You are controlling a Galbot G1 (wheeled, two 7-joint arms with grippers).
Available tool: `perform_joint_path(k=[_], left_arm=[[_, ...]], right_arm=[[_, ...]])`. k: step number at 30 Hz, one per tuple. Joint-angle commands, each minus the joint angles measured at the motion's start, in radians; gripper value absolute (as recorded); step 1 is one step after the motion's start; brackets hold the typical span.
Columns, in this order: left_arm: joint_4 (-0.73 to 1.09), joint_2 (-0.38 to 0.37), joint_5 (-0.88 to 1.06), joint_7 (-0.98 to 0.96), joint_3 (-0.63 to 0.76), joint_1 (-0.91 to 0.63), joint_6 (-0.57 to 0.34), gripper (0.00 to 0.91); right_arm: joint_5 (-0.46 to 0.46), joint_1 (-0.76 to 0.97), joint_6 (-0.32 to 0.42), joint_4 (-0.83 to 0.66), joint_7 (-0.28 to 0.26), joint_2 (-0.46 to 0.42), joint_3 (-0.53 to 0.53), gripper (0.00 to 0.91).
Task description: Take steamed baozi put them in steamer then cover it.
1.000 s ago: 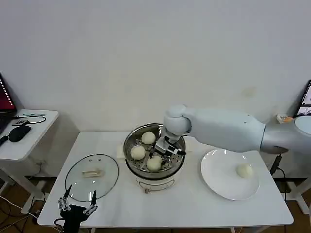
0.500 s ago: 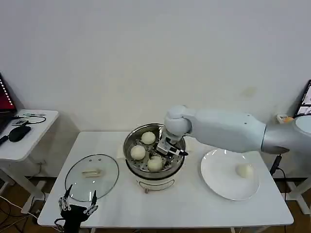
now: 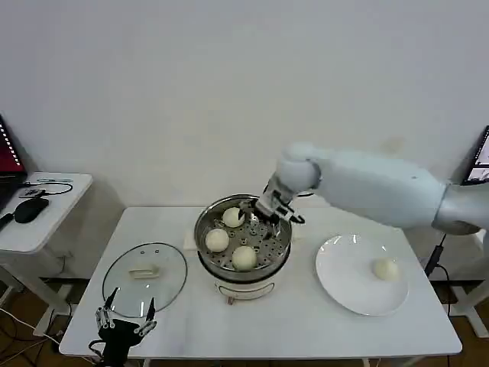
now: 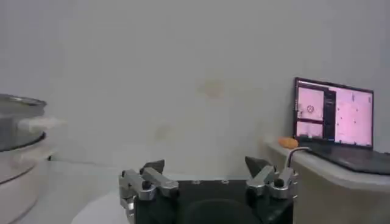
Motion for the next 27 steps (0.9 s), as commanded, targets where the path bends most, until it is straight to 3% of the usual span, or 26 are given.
perform_joint_path(k=[1,7,12,17,22,27], left_arm=[[-0.016,0.043,-0.072,0.003,0.0,-0.019,0.004,0.907],[-0.01,0.055,-0.083,0.007,0.028,-0.043,0.0,0.907],[-0.019,0.05,-0.083,0.007,0.06,-0.058,-0.009,0.907],[-0.023,0.062,-0.108,0.022,0.06,-0.063,-0.017,0.907],[-0.035,0.066,-0.113,0.025,0.054,-0.062,-0.014,0.907],[-0.032,0.069,-0.113,0.024,0.045,-0.057,-0.012,0.907]], right_arm=[[0.084,0.082,-0.311,0.041,0.05,-0.321,0.003,0.907],[0.018,0.001,-0.321,0.145,0.038,-0.575,0.026,0.907],[-0.094,-0.172,-0.301,0.174,0.04,-0.676,0.092,0.907],[-0.184,-0.307,-0.299,0.157,0.046,-0.72,0.191,0.907],[-0.207,-0.364,-0.288,0.12,0.052,-0.725,0.224,0.907],[-0.229,-0.5,-0.273,0.047,0.048,-0.706,0.329,0.907]])
